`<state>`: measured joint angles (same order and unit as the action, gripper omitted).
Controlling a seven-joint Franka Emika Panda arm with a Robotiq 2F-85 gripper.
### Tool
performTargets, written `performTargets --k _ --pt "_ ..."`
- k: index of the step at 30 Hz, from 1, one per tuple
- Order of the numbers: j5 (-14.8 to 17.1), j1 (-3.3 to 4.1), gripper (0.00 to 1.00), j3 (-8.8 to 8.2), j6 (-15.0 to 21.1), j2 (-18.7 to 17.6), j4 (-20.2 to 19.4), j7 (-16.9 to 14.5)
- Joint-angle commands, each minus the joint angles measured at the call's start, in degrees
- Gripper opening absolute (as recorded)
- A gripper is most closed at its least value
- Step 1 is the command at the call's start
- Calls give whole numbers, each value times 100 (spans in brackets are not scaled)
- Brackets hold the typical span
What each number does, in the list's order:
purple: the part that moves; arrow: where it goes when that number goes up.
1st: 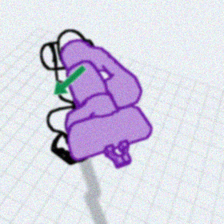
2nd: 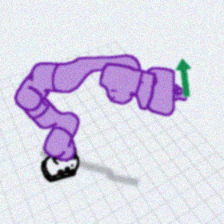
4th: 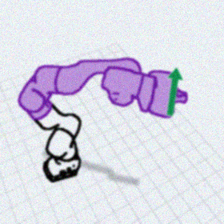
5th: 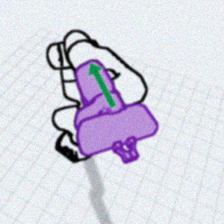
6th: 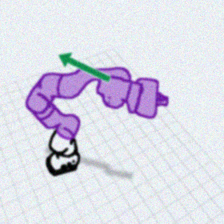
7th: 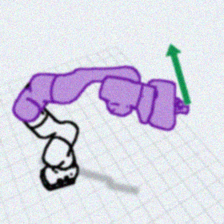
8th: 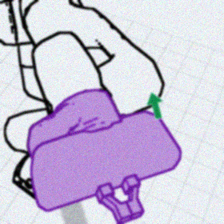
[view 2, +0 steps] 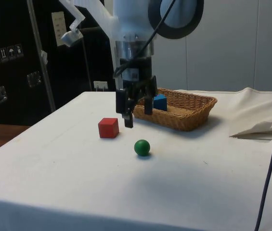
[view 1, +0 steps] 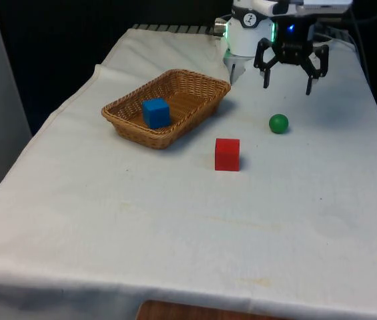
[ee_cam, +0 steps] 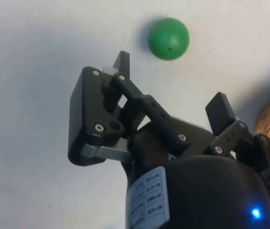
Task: Place all non-red objects into the basket.
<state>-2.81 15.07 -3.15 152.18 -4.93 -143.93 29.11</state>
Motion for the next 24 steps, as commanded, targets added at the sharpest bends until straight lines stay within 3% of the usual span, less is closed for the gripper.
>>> performTargets --k 1,15,16,24 --pt "92 11 100 34 97 -57 11 6" --pt "46 -17 100 40 269 -212 -52 23" --pt "0 -6 100 29 155 -178 -29 52" --pt "143 -57 100 57 607 -476 -92 -74"
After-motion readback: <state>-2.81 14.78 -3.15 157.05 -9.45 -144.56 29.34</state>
